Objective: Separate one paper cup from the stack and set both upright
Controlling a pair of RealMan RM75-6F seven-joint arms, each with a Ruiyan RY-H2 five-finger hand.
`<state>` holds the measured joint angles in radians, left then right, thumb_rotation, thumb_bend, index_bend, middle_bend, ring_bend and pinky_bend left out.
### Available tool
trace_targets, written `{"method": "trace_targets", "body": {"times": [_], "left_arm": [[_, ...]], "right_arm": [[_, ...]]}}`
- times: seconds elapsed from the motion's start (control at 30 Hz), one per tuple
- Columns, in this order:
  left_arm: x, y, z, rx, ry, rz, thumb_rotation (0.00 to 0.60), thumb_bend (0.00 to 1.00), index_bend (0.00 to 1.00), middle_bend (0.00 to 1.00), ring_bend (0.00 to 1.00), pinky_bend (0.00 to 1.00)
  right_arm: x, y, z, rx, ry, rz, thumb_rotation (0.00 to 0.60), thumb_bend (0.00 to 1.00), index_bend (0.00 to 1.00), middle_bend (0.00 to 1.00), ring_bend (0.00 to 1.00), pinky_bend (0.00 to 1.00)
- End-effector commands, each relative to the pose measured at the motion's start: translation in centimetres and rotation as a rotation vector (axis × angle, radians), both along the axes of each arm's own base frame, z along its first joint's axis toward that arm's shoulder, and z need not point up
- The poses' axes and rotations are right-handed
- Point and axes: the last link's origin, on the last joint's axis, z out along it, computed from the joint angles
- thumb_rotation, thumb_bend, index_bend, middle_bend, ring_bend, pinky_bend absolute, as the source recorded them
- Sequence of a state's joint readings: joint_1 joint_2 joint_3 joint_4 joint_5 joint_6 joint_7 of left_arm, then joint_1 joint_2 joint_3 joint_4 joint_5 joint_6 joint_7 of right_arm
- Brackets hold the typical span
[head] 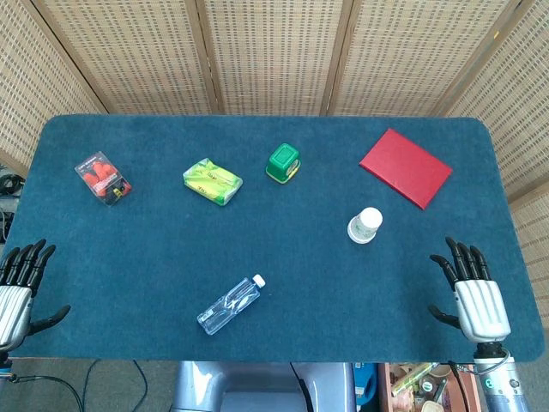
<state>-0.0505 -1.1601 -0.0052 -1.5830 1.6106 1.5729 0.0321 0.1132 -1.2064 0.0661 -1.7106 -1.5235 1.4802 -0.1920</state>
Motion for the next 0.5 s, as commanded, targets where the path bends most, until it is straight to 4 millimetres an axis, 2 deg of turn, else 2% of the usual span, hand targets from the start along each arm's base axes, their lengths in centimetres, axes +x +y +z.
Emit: {"method": "trace_targets", "body": {"times": [0.03, 0.5], "left_arm": [[0.00, 0.03, -0.03, 0.000, 0.002, -0.001, 0.600, 0.20, 0.00, 0.00, 0.00, 0.00], [0.03, -0.04, 0.17, 0.005, -0.007, -0.007, 0.600, 0.20, 0.00, 0.00, 0.00, 0.00]], "right_arm": [[-0.03, -0.06, -0.01, 0.001, 0.001, 0.000, 0.600, 0.13, 0.23, 0.00, 0.00, 0.04], [0.21, 0.05, -0.18, 0.011, -0.003, 0.007, 0.600, 0.13, 0.23, 0.00, 0.00, 0.04]]}}
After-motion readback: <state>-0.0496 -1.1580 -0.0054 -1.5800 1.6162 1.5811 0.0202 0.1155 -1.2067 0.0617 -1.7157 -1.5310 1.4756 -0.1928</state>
